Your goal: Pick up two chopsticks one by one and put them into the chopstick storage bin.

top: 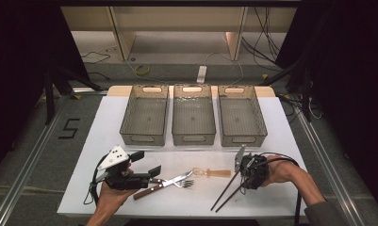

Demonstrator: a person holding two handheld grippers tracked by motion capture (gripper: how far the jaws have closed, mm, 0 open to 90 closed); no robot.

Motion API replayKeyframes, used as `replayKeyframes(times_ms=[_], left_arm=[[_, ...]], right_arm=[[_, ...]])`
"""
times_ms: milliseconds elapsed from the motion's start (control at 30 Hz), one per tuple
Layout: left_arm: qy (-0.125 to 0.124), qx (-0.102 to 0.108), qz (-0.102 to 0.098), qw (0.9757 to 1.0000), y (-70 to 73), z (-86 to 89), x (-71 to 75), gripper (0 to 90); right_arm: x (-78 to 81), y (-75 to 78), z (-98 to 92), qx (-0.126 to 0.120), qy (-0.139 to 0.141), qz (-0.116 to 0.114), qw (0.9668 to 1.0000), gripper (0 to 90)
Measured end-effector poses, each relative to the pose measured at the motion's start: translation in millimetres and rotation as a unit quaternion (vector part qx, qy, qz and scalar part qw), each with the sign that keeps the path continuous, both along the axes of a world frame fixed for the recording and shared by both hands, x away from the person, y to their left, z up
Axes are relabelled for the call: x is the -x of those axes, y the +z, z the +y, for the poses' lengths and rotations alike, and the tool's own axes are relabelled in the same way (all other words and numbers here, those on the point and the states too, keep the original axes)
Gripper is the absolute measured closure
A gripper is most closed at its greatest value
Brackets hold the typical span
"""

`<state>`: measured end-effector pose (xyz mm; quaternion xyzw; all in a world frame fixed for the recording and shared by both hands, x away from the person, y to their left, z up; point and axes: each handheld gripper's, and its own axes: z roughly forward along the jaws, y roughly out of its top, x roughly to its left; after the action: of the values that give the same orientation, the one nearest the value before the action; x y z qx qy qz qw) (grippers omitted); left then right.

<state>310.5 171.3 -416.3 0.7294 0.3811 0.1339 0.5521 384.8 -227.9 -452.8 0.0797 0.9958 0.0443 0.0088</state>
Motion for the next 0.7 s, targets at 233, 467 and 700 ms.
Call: replayKeyframes(times_ms=[233, 467, 700], left_arm=[[0.000, -0.001, -0.001, 1.0000, 0.1, 0.0, 0.2, 14.4], [-0.001, -0.001, -0.001, 1.0000, 0.1, -0.4, 0.3, 14.4], [-0.001, -0.002, 0.000, 1.0000, 0.0, -0.5, 0.2, 14.4]], right_arm=[[1.6, 0.0, 3.6, 0.008, 0.022, -0.001, 0.9997, 60.5], [5.8, 0.0, 6.7, 0.014, 0.040, -0.003, 0.9991, 68.6], [10.5, 1.6, 7.9, 0.025, 0.052, 0.000, 0.9983, 74.5]])
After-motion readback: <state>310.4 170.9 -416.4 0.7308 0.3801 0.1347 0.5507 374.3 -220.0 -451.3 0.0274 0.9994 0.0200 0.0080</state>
